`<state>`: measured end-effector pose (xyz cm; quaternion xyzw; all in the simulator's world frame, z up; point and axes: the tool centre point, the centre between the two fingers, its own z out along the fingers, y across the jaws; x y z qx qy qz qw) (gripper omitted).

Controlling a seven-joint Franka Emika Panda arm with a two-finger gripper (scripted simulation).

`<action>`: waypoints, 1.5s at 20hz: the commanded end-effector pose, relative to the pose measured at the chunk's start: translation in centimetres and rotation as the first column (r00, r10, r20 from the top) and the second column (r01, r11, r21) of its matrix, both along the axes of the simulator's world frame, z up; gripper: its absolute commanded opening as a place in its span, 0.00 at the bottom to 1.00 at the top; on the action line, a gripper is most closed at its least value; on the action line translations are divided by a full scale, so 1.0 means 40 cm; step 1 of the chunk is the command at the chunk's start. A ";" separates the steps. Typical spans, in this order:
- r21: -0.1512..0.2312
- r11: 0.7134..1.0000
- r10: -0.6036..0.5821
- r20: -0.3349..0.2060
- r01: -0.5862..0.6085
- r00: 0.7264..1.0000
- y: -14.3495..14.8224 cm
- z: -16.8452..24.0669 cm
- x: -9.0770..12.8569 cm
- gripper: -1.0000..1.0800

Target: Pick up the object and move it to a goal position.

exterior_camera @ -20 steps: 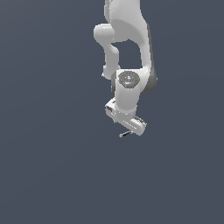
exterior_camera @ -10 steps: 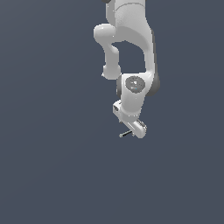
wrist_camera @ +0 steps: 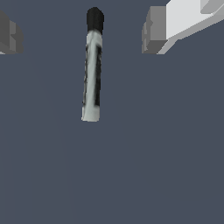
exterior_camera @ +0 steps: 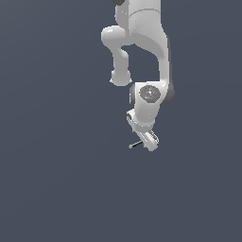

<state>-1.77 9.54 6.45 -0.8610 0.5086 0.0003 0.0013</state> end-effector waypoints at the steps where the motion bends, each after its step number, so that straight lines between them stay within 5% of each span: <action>1: -0.001 1.000 -0.025 0.000 0.025 1.000 0.005 -0.006 -0.003 0.96; 26: -0.002 0.999 -0.047 -0.001 0.047 0.999 0.009 -0.137 -0.007 0.96; 27: -0.002 0.999 -0.047 -0.001 0.047 0.999 0.009 -0.137 -0.007 0.00; 30: -0.002 0.999 -0.047 -0.001 0.047 0.999 0.009 -0.137 -0.007 0.00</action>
